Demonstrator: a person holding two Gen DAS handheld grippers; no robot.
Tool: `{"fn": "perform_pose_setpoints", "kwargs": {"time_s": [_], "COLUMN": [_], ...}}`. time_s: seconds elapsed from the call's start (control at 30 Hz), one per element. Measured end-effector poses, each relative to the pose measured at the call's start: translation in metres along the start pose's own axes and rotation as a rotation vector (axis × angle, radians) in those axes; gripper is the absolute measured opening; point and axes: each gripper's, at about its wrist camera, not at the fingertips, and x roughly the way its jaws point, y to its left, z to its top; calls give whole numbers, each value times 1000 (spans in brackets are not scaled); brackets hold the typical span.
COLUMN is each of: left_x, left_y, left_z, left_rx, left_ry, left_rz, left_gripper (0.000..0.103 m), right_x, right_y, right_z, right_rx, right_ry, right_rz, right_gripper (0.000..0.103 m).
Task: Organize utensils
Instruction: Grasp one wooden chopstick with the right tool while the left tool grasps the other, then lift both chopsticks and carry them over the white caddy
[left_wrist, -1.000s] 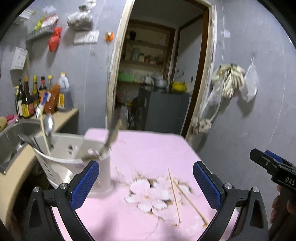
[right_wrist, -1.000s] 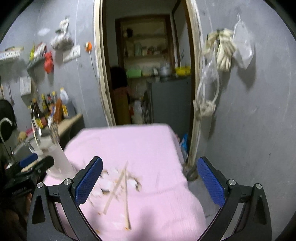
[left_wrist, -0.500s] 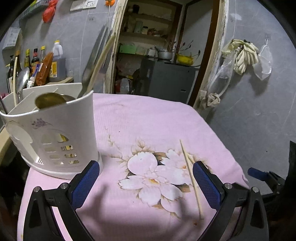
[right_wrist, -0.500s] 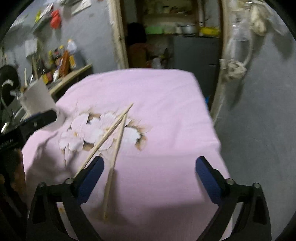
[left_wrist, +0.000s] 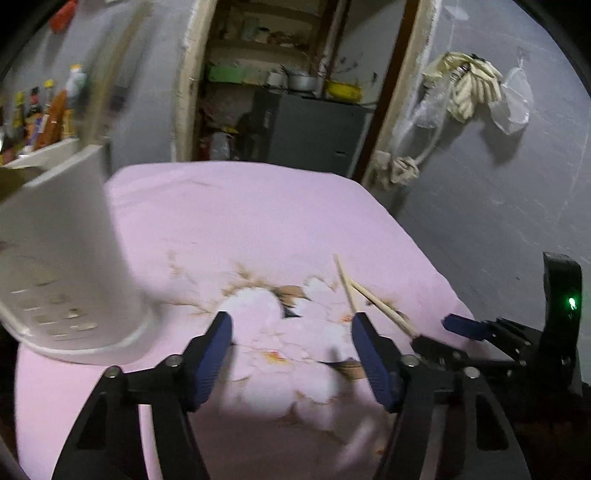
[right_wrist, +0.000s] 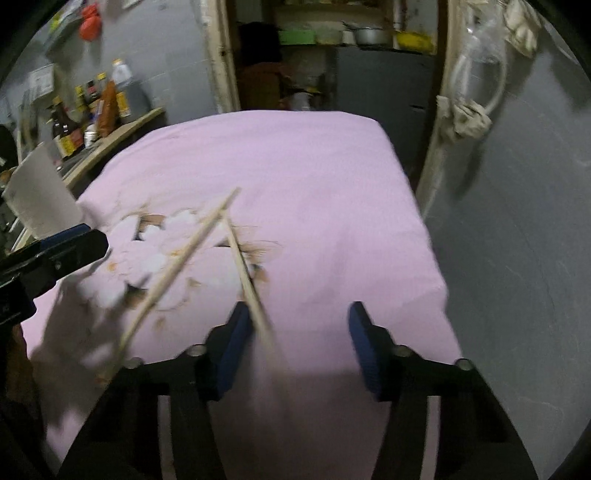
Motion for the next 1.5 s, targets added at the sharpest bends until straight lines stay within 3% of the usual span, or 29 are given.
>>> {"fn": "perform_pose_setpoints", "kwargs": {"time_s": [0.17,0.33,0.53,0.6,0.67,0.83,0.9,0.97,1.0,1.13,1.2,1.27,1.4,1.5], "left_x": [21,32,44,46,45,35,30,25,23,25,27,29,39,51], "left_y": [-14,-24,-44,-51,-56,-51,-44,-37,-36,-35,-35,-34,-31,-36], "left_z": [2,-2,-7,-10,-10,-9,-7,-6,-5,2,6,8,15,20], "left_rx": [7,-3,43,76,87,43,14,-1,1,19,29,29,27,82], "left_ry": [67,130,214,231,239,273,287,293,292,296,283,270,271,299], "left_rz": [-94,-136,-132,-94,-75,-99,-118,-132,-129,-153,-163,-162,-158,-161], "left_gripper": [44,32,20,9,6,5,5,5,5,11,23,28,28,28], "right_x": [-7,-17,-29,-31,-29,-20,-17,-14,-13,0,6,13,24,30], "right_y": [-1,-2,-10,-11,-14,-21,-22,-25,-23,-19,-17,-17,-15,-14], "right_z": [-7,-11,-18,-19,-18,-13,-8,-1,2,19,25,33,47,53], "right_rx": [-21,-52,3,20,35,44,30,24,20,-13,-28,-40,-77,-103], "right_ry": [-7,-7,14,22,31,83,100,111,110,102,94,89,105,125], "right_rz": [13,15,39,53,64,113,118,135,139,145,146,149,167,181], "right_gripper": [23,7,5,5,5,9,17,32,33,33,33,32,30,23]}}
